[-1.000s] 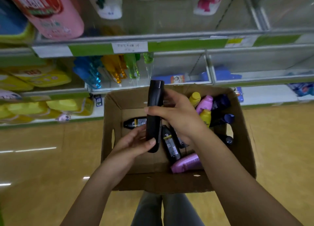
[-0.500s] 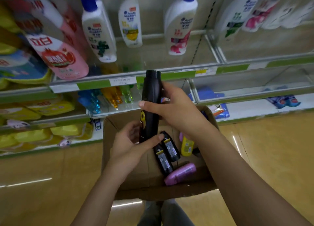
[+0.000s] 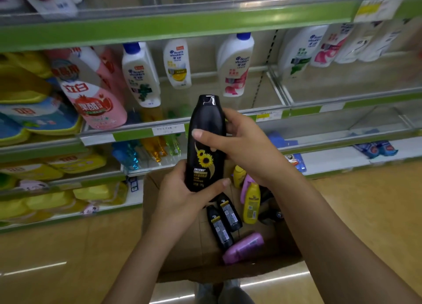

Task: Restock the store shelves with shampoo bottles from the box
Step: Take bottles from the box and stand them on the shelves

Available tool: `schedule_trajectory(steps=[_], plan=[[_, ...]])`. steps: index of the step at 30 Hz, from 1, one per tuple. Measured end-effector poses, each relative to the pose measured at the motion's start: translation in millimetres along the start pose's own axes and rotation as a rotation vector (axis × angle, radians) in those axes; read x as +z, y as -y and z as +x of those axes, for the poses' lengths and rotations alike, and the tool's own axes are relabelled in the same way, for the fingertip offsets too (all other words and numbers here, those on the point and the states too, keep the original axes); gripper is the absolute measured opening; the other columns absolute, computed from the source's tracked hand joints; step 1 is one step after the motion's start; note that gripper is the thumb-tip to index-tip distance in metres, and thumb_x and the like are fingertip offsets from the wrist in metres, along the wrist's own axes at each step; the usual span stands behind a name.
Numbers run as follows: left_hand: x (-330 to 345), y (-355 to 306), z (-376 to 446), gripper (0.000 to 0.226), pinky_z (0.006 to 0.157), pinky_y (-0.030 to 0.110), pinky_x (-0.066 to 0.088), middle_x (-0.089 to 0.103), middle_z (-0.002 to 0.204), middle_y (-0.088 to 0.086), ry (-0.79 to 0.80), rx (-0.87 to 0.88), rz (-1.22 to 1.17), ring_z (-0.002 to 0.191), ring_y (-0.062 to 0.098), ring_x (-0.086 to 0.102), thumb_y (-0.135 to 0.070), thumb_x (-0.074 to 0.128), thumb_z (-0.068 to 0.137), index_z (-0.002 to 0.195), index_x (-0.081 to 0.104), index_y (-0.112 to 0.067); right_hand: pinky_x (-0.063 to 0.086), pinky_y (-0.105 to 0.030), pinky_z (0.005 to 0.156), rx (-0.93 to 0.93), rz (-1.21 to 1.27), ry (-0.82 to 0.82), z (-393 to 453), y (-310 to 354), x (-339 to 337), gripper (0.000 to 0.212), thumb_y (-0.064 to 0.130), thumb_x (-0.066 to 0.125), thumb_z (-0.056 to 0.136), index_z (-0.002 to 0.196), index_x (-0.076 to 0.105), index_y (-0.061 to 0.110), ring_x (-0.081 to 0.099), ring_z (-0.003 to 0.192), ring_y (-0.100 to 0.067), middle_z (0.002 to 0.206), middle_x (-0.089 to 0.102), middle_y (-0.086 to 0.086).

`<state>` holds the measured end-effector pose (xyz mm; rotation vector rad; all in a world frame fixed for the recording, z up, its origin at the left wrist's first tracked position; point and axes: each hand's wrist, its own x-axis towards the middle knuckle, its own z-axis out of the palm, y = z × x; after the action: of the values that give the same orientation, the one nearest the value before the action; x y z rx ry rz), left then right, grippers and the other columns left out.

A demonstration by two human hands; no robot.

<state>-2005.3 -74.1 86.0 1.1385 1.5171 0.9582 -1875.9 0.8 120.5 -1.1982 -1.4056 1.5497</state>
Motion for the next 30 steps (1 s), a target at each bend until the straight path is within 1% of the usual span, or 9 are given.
schedule_trajectory(steps=[2, 4, 8, 11, 15, 17, 20, 24, 30], plan=[[-0.5, -7.6, -2.5, 0.053, 0.073, 0.015, 0.052, 0.07, 0.094, -0.017, -0.015, 0.042, 0.035, 0.087, -0.008, 0.064, -0.042, 0.081, 0.062, 0.109, 0.058, -0.028, 0.058, -0.041, 0.086, -0.019, 0.061, 0.003, -0.1, 6.1, -1.7, 0.038, 0.016, 0.076, 0.081, 0.116, 0.063, 0.014, 0.07, 0.097, -0.021, 0.103, 0.074, -0.004], [-4.5, -15.4, -5.2, 0.048, 0.079, 0.021, 0.053, 0.071, 0.098, -0.017, 0.057, 0.039, -0.03, 0.092, -0.003, 0.065, -0.046, 0.076, 0.066, 0.109, 0.06, -0.03, 0.057, -0.034, 0.076, -0.025, 0.182, 0.028, -1.4, 13.9, -5.6, 0.035, 0.006, 0.073, 0.081, 0.115, 0.063, 0.008, 0.071, 0.088, -0.019, 0.095, 0.075, -0.005], [-16.0, -33.6, -5.6, 0.039, 0.077, 0.018, 0.053, 0.073, 0.099, -0.011, 0.179, 0.035, -0.153, 0.095, 0.005, 0.068, -0.035, 0.067, 0.071, 0.109, 0.063, -0.025, 0.054, -0.028, 0.066, -0.053, 0.248, 0.058, -5.2, 30.6, -13.5, 0.029, 0.006, 0.07, 0.082, 0.11, 0.065, 0.01, 0.069, 0.075, -0.014, 0.084, 0.073, -0.001], [-20.4, -50.1, -3.3, 0.039, 0.077, 0.019, 0.054, 0.074, 0.099, -0.007, 0.164, 0.099, -0.159, 0.094, 0.008, 0.069, -0.029, 0.068, 0.072, 0.11, 0.064, -0.022, 0.055, -0.029, 0.07, -0.099, 0.23, 0.074, -7.7, 48.6, -14.6, 0.03, 0.009, 0.068, 0.084, 0.114, 0.064, 0.011, 0.068, 0.078, -0.015, 0.087, 0.073, -0.001], [-30.1, -76.4, -3.0, 0.029, 0.071, 0.011, 0.05, 0.074, 0.096, -0.012, 0.144, 0.176, -0.188, 0.091, 0.001, 0.068, -0.022, 0.068, 0.075, 0.104, 0.063, -0.026, 0.055, -0.029, 0.074, -0.157, 0.241, 0.107, -8.8, 83.5, -15.8, 0.029, 0.018, 0.061, 0.09, 0.117, 0.064, 0.011, 0.067, 0.085, -0.012, 0.095, 0.071, 0.0], [-36.6, -89.9, -3.4, 0.029, 0.073, 0.012, 0.051, 0.074, 0.098, -0.01, 0.154, 0.205, -0.2, 0.092, 0.003, 0.068, -0.02, 0.068, 0.076, 0.105, 0.063, -0.025, 0.054, -0.03, 0.075, -0.181, 0.244, 0.111, -9.4, 101.2, -16.6, 0.028, 0.019, 0.056, 0.095, 0.12, 0.063, 0.01, 0.066, 0.088, -0.011, 0.099, 0.07, -0.001], [-45.1, -107.8, -4.9, 0.037, 0.081, 0.02, 0.054, 0.073, 0.102, -0.007, 0.167, 0.253, -0.199, 0.096, 0.007, 0.068, -0.026, 0.067, 0.074, 0.11, 0.063, -0.022, 0.054, -0.031, 0.077, -0.224, 0.215, 0.1, -12.4, 122.8, -14.7, 0.03, 0.02, 0.055, 0.096, 0.123, 0.062, 0.009, 0.066, 0.09, -0.013, 0.102, 0.07, -0.002], [-55.1, -127.0, -5.9, 0.045, 0.087, 0.029, 0.054, 0.073, 0.103, -0.005, 0.17, 0.301, -0.198, 0.098, 0.011, 0.068, -0.03, 0.069, 0.07, 0.114, 0.063, -0.02, 0.055, -0.03, 0.074, -0.293, 0.203, 0.074, -17.7, 145.1, -9.3, 0.029, 0.02, 0.056, 0.095, 0.121, 0.063, 0.009, 0.067, 0.087, -0.013, 0.098, 0.071, -0.002], [-64.6, -149.5, -3.4, 0.046, 0.084, 0.024, 0.054, 0.073, 0.103, -0.006, 0.183, 0.373, -0.158, 0.097, 0.008, 0.068, -0.032, 0.068, 0.069, 0.113, 0.062, -0.021, 0.053, -0.038, 0.084, -0.355, 0.171, 0.029, -20.6, 168.6, -5.7, 0.028, 0.023, 0.056, 0.095, 0.118, 0.064, 0.009, 0.065, 0.091, -0.017, 0.1, 0.07, -0.004]])
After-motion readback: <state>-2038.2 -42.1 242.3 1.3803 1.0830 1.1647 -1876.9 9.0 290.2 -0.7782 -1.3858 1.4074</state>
